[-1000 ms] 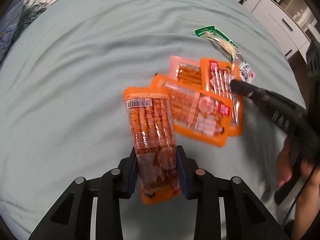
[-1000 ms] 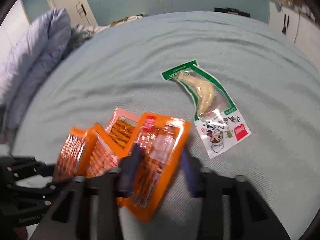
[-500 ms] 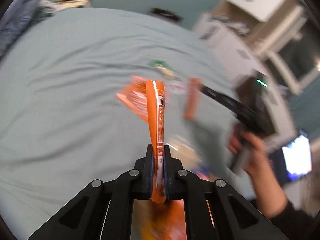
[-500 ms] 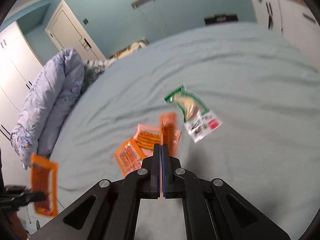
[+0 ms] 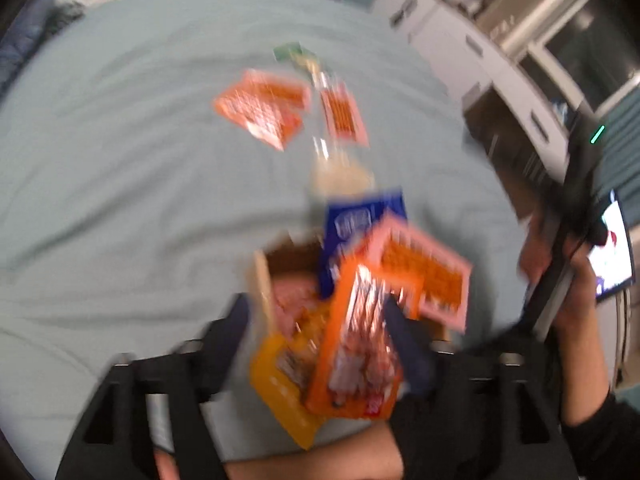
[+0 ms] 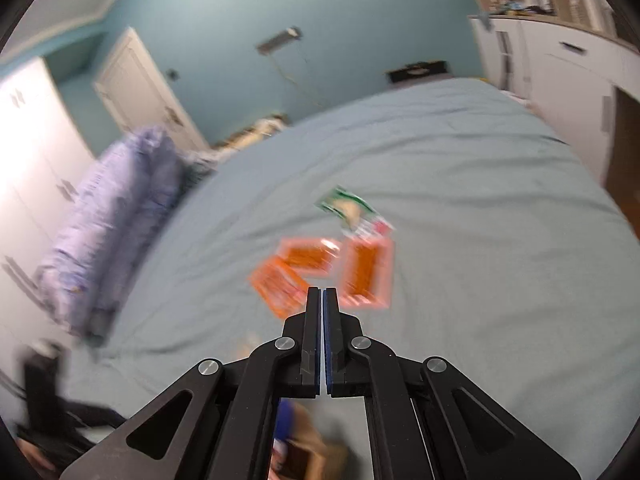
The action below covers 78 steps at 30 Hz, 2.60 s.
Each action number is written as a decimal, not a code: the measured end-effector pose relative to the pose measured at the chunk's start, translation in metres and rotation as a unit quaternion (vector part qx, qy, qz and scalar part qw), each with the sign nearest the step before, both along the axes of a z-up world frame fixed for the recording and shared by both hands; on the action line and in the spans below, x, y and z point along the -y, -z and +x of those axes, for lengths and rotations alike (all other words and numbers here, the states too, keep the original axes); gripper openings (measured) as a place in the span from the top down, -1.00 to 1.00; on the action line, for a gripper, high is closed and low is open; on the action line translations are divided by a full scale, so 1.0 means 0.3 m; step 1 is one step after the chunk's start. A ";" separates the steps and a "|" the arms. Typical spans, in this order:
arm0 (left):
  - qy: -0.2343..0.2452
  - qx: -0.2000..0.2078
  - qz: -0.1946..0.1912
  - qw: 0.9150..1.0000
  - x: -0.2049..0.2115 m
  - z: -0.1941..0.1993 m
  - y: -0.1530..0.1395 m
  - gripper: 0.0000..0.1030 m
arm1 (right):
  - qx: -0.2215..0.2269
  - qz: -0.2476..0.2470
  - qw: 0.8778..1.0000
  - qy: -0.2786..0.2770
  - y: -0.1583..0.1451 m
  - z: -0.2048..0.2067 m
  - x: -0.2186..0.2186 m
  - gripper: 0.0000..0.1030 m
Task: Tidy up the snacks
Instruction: 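Carry both packs over the box and open both tools, then move the right tool to the pink pretzel pack and close on it, then lift the pink pretzel pack with the right tool toward the box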
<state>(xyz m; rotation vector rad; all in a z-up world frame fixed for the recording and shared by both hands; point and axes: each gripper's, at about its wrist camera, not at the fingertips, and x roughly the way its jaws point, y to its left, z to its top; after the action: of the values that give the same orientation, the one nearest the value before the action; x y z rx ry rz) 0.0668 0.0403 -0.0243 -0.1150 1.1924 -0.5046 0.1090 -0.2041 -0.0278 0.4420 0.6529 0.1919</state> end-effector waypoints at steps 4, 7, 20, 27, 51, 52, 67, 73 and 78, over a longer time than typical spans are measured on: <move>-0.056 0.063 0.018 0.996 -0.069 0.018 -0.072 -0.74 | -0.103 -0.058 0.992 0.035 0.091 0.001 -0.015 0.06; -0.076 0.053 0.033 0.995 -0.107 0.023 -0.058 -0.75 | -0.116 -0.013 0.992 0.038 0.104 0.014 0.010 -0.08; -0.114 0.013 0.071 0.991 -0.155 0.112 0.041 -0.75 | -0.180 -0.012 0.983 -0.008 0.200 0.359 -0.018 -0.27; -0.141 -0.008 0.073 0.987 -0.189 0.172 0.092 -0.75 | -0.184 -0.122 0.973 -0.060 0.243 0.572 -0.156 -0.26; -0.030 -0.106 0.108 0.988 0.197 0.748 0.323 -0.88 | -0.172 -0.007 0.983 -0.065 0.276 0.675 -0.053 0.37; -0.038 -0.134 0.103 0.985 0.211 0.787 0.360 -0.88 | -0.170 0.003 0.984 -0.060 0.261 0.651 -0.029 0.37; -0.218 -0.191 0.024 0.957 0.072 0.851 0.425 0.96 | -0.118 0.018 0.992 -0.036 0.093 0.414 0.007 0.37; -0.265 -0.189 -0.069 0.943 -0.059 0.724 0.348 1.00 | -0.098 0.005 0.995 -0.034 0.052 0.224 0.003 0.37; -0.256 -0.160 -0.082 0.950 -0.097 0.656 0.216 1.00 | -0.070 0.009 0.997 -0.035 -0.013 0.044 -0.009 0.37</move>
<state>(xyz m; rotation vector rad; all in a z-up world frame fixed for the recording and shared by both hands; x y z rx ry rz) 0.2638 0.0694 -0.0891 -0.6529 1.3722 -0.1239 0.1221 -0.2013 -0.0239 0.4526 0.8051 0.2338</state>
